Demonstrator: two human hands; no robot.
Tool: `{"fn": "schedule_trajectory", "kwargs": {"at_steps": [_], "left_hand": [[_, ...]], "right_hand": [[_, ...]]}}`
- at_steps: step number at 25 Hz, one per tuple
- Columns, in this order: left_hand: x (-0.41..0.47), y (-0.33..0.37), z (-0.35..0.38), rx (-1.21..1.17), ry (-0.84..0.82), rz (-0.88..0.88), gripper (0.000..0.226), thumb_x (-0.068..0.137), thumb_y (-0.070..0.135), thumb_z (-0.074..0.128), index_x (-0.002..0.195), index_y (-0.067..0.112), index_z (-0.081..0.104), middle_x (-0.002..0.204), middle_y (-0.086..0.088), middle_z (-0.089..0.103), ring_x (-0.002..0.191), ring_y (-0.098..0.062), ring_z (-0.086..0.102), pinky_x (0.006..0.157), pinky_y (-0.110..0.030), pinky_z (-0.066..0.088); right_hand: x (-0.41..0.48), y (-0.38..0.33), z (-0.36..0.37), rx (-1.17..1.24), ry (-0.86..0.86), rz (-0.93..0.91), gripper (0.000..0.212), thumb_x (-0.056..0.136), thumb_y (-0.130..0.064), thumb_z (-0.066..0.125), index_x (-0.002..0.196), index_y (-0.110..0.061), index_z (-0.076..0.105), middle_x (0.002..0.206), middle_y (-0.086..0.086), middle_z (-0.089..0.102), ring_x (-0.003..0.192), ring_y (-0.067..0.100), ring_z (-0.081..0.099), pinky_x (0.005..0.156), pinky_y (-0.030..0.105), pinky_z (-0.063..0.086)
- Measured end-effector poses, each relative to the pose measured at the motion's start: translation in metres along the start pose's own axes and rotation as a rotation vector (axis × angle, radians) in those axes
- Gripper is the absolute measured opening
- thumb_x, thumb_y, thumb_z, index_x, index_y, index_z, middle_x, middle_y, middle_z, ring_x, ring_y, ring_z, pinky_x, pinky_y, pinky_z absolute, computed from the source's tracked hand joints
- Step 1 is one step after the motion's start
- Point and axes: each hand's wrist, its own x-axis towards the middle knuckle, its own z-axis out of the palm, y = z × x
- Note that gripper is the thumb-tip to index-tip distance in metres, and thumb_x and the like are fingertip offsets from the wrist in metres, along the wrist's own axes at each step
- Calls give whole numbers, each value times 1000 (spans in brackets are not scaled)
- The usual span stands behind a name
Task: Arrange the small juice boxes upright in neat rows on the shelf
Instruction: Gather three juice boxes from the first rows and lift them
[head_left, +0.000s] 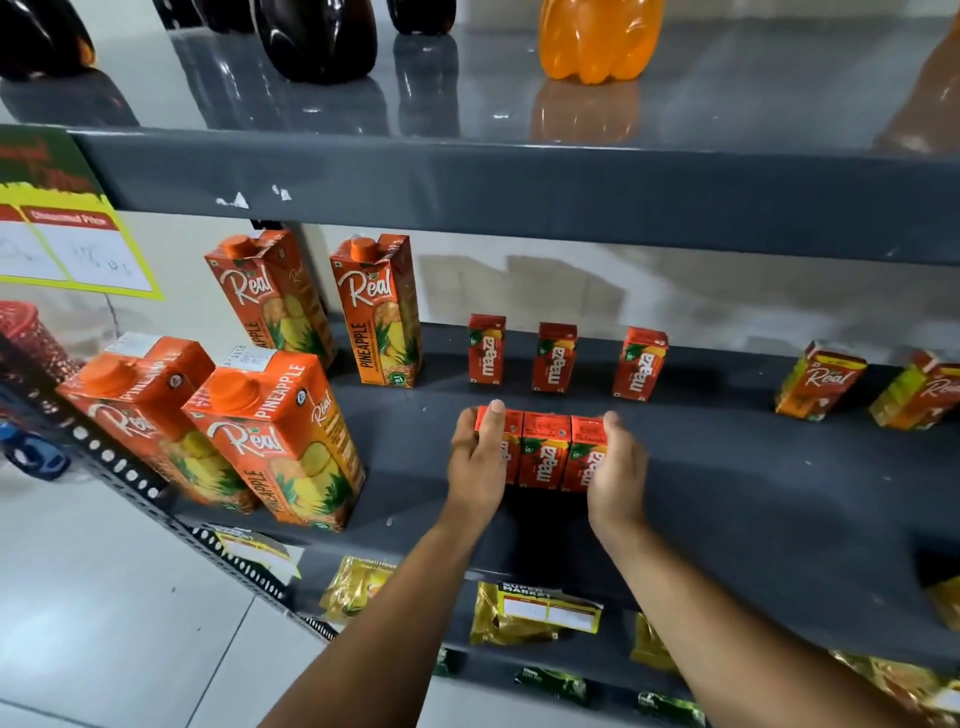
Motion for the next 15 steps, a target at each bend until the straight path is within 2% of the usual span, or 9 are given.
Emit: {"fn": "schedule_trajectory", "kwargs": {"at_steps": [3,5,8,10,13,15], "left_hand": [[-7,1,0,-23,-9,4,31,96,42,49,91,11,52,70,10,66,72,-6,67,57,-19,52],[-14,-2,-3,-5,-9,-26,42,92,53,48,95,12,54,81,6,68,80,-9,68,62,-23,55],[-27,-8,-10,13,21,-184,70,79,76,36,112,19,59,109,-6,68,100,-16,66,87,-38,54],[-35,-9,-15,-49,19,-291,80,74,81,35,120,21,60,111,-7,70,103,-19,66,95,-43,50],[-47,-10,-24,-76,-18,-326,85,66,85,42,115,20,63,103,-4,74,99,-19,69,89,-40,53],[-57,-12,-30,-75,-59,-308,87,64,88,45,116,20,62,102,-1,74,98,-16,69,80,-31,56]], "right_hand": [[-2,-5,-1,-7,2,57,32,81,-51,52,61,-27,61,63,-4,65,66,17,69,54,28,53],[-8,-6,-4,-27,-8,66,33,81,-52,52,61,-27,61,63,-4,65,66,18,69,54,29,53],[-22,-7,-11,-58,-22,62,37,82,-53,48,59,-26,57,62,-1,62,64,20,66,55,31,52],[-36,-8,-15,-73,8,68,37,80,-55,48,59,-25,57,62,0,61,63,19,64,56,31,50],[-55,-8,-20,-53,19,55,35,82,-50,49,60,-25,59,61,-5,61,62,11,63,54,25,49],[-64,-7,-23,-45,3,31,36,88,-44,47,64,-19,57,60,-7,60,60,8,61,53,21,48]]}}
